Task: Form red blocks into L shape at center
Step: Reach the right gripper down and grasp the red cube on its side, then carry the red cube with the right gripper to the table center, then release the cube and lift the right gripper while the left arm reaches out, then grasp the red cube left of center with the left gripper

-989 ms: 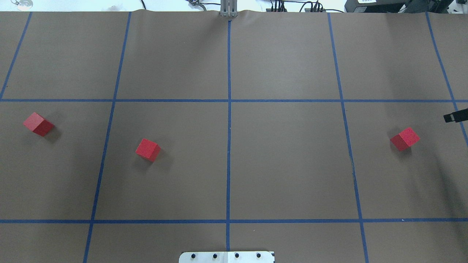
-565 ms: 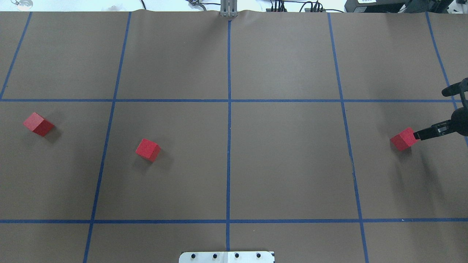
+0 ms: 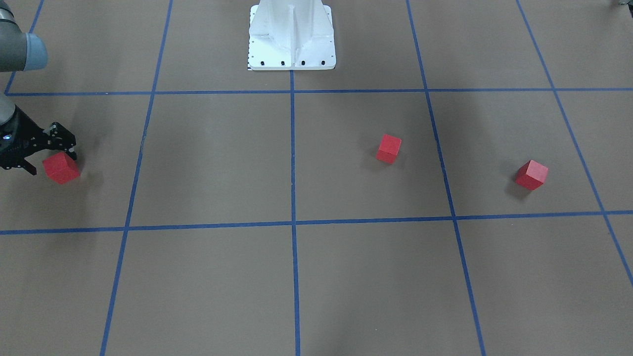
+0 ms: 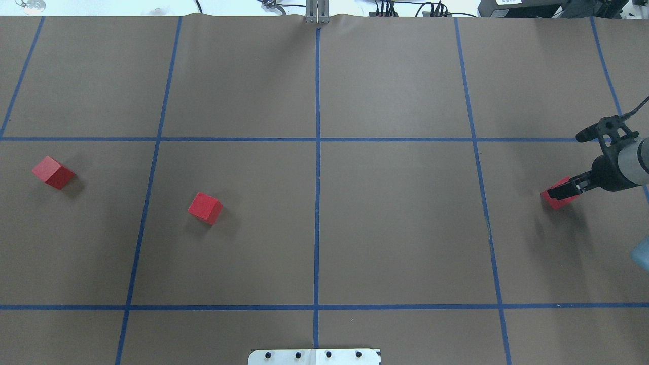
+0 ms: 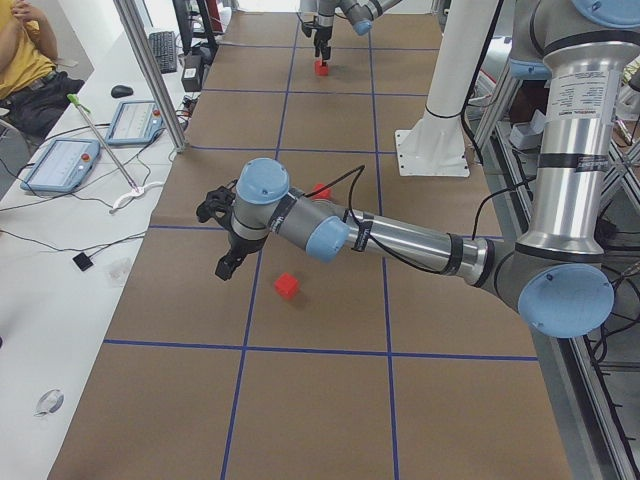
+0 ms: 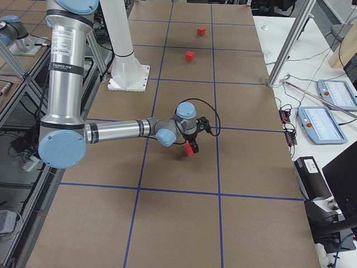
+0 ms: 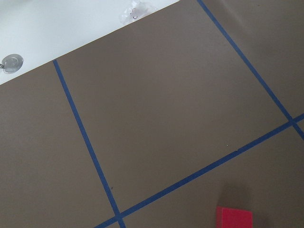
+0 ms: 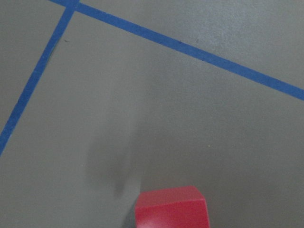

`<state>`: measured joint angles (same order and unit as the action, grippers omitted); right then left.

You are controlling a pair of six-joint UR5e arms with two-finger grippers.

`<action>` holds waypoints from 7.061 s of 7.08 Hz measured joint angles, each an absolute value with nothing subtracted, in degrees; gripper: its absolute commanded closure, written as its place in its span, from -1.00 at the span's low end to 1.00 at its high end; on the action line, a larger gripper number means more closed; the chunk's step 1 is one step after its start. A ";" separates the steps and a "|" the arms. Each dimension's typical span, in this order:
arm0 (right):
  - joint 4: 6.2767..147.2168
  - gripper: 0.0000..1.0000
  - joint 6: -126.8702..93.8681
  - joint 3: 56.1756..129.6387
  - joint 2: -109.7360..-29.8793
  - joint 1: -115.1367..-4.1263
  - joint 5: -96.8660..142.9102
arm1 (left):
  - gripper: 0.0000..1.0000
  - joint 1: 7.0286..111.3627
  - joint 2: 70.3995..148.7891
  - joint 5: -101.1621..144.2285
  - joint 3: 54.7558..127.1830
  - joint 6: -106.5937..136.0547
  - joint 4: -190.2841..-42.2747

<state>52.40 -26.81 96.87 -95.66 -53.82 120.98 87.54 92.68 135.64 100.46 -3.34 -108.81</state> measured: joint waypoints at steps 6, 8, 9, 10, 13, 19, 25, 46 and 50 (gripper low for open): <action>52.48 1.00 -25.58 94.52 -95.17 -53.56 122.10 | -1.00 86.78 92.71 135.61 100.41 -3.26 -108.98; 53.03 1.00 -26.39 96.18 -93.33 -53.53 122.70 | -1.00 86.75 92.65 135.61 100.40 -3.25 -108.98; 53.28 1.00 -28.48 96.87 -91.14 -53.53 122.78 | -1.00 86.75 92.66 135.61 100.42 -3.25 -108.98; 53.80 1.00 -33.48 97.32 -87.77 -52.96 122.83 | -1.00 86.75 92.67 135.64 100.51 -3.25 -108.98; 67.56 1.00 -53.55 99.41 -72.77 -46.15 120.40 | -1.00 86.75 92.71 135.70 100.55 -3.23 -108.98; 86.75 0.29 -76.40 90.92 -47.49 -26.00 102.86 | -1.00 86.54 92.72 135.70 100.46 -2.87 -108.98; 87.25 -0.98 -76.90 86.69 -44.79 -22.43 101.17 | -1.00 86.09 92.76 135.62 100.22 -2.73 -108.98; 95.80 -0.99 5.06 104.86 -87.58 -79.50 131.41 | -0.98 33.90 106.55 108.01 103.05 48.07 -112.85; 95.80 -0.99 4.94 104.92 -87.80 -79.54 131.40 | 0.00 31.97 106.92 107.29 102.79 47.94 -110.45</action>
